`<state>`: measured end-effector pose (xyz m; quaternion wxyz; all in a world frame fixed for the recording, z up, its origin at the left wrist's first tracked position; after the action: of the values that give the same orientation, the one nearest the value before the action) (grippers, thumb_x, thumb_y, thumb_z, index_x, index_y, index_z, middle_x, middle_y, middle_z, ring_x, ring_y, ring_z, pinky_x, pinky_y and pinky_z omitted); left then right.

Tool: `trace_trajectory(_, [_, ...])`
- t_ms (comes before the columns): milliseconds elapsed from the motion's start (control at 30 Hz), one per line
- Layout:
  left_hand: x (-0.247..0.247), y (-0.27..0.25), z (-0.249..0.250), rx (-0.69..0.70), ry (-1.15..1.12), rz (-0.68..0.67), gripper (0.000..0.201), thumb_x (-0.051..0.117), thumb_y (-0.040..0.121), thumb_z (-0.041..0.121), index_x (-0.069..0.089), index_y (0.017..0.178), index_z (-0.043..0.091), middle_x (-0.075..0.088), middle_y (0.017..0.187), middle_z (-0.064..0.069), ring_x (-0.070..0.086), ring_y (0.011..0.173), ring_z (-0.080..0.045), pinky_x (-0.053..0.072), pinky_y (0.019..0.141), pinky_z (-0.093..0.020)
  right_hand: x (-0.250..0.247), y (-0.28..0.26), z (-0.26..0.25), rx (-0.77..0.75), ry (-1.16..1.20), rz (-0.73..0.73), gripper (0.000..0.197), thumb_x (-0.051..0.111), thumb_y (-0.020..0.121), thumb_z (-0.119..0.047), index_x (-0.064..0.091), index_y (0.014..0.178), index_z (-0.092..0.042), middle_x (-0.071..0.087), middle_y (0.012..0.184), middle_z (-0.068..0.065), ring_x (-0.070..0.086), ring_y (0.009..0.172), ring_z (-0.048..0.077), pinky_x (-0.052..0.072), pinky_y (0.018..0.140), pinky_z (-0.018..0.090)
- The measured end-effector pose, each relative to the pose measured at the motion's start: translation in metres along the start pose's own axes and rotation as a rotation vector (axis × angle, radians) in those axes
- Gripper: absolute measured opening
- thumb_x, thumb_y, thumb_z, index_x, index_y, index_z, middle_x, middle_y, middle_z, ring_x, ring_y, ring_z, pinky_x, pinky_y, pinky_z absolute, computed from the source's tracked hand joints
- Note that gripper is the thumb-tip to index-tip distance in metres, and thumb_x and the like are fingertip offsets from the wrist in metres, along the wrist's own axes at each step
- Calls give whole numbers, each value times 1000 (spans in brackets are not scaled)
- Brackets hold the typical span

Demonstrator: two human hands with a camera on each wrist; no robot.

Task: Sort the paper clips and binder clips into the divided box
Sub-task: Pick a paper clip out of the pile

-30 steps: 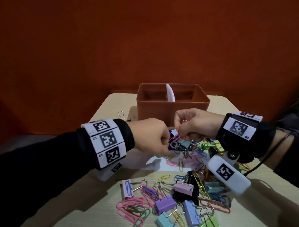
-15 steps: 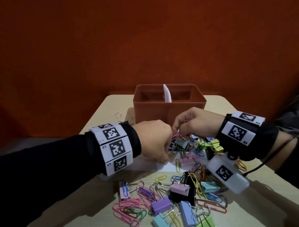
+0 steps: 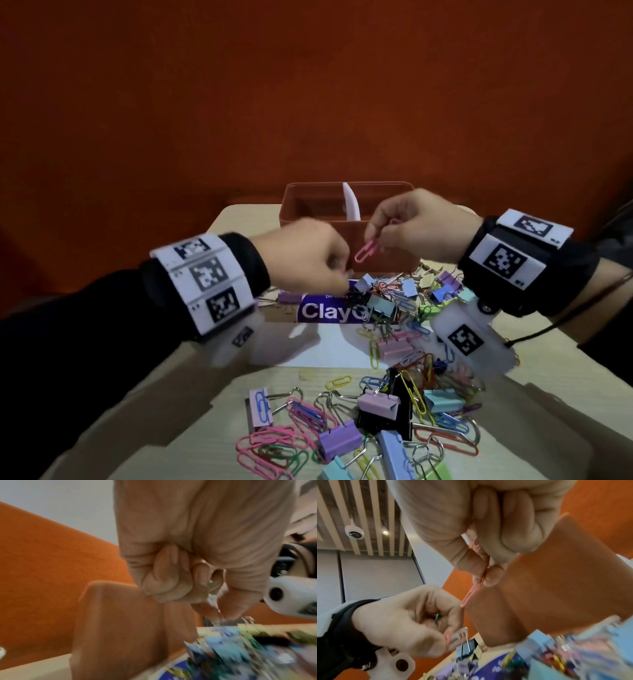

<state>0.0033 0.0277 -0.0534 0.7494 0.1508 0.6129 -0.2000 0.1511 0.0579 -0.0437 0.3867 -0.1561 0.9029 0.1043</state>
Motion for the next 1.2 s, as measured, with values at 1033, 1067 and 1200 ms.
trace_trajectory(1033, [-40,26,-44,-166,-83,127,42,55,88,6,56,126,24,62,116,3,58,109,-15,52,93,-36,-4,31,-24,-103,-216,129,13,70,74,-8,64,72,-20,67,70,2,58,51,13,51,56,28])
trace_trajectory(1067, [-39,25,-42,-154,-75,151,39,55,88,7,57,123,23,62,115,3,58,107,-14,52,92,-36,-4,26,-20,-100,-237,115,12,69,74,-8,66,70,-19,68,68,1,56,48,8,50,55,25])
trace_trajectory(1200, [-36,17,-28,-39,-25,352,16,63,84,17,63,98,25,57,92,7,55,81,-10,50,72,-28,9,2,-10,-114,-383,-16,12,66,72,-7,71,74,-17,68,66,-5,53,48,-5,40,48,8])
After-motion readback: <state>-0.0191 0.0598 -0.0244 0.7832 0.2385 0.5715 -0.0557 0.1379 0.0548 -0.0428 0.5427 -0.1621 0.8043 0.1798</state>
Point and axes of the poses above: each hand's wrist, its own y-axis towards the middle knuckle, its own x-axis out of the palm, z = x × y, the point moved 4 cm from there along y, towards the middle knuckle
